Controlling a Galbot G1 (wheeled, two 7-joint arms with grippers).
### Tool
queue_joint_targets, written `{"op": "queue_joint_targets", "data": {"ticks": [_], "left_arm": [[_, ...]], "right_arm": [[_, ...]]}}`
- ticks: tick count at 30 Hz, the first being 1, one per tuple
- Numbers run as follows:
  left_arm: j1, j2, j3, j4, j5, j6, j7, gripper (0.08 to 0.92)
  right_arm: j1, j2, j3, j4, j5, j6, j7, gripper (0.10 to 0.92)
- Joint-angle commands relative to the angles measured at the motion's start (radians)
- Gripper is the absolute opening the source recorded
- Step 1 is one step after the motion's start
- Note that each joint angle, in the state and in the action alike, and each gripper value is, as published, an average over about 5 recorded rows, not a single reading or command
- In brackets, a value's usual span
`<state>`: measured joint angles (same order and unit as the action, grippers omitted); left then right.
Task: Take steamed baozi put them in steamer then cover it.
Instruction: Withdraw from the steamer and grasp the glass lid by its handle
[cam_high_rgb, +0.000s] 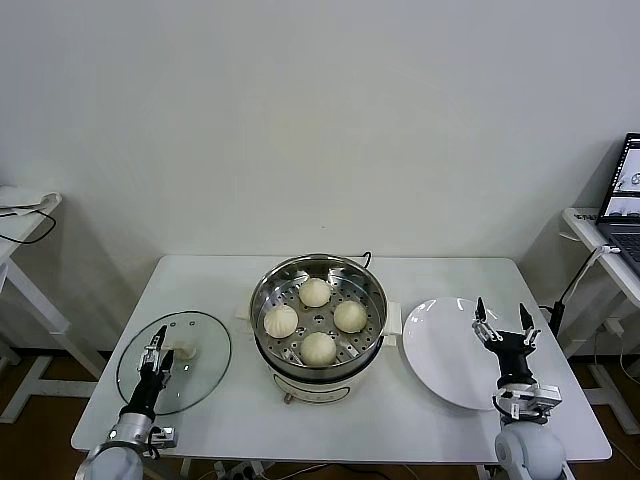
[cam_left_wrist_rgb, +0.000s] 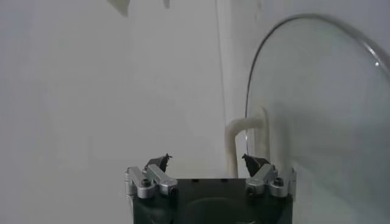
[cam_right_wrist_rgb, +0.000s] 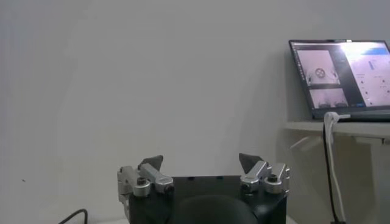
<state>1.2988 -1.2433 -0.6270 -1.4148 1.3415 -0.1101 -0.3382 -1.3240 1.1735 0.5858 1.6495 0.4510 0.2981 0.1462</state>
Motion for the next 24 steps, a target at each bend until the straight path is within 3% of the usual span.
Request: {"op": "queue_joint_targets", "data": {"ticks": [1,14,24], "left_arm": [[-0.051,-0.003,0.005,0.024,-0.004,0.016,0.010,0.823],[-0.076,-0.004,0.026,0.062,-0.024,0.034,0.051,0.811],[-0.076,-0.006,0.030,0.074,-0.035,0.035,0.063,0.541]], "right_arm": [[-0.002,0.007,0.003,-0.004,-0.006,0.002,-0.002,0.823],[0.008,-0.004,0.013,-0.008,-0.005,0.003,-0.002,0.823],[0.016,-0.005,0.011,-0.004,-0.006,0.002,0.002,0.823]]}}
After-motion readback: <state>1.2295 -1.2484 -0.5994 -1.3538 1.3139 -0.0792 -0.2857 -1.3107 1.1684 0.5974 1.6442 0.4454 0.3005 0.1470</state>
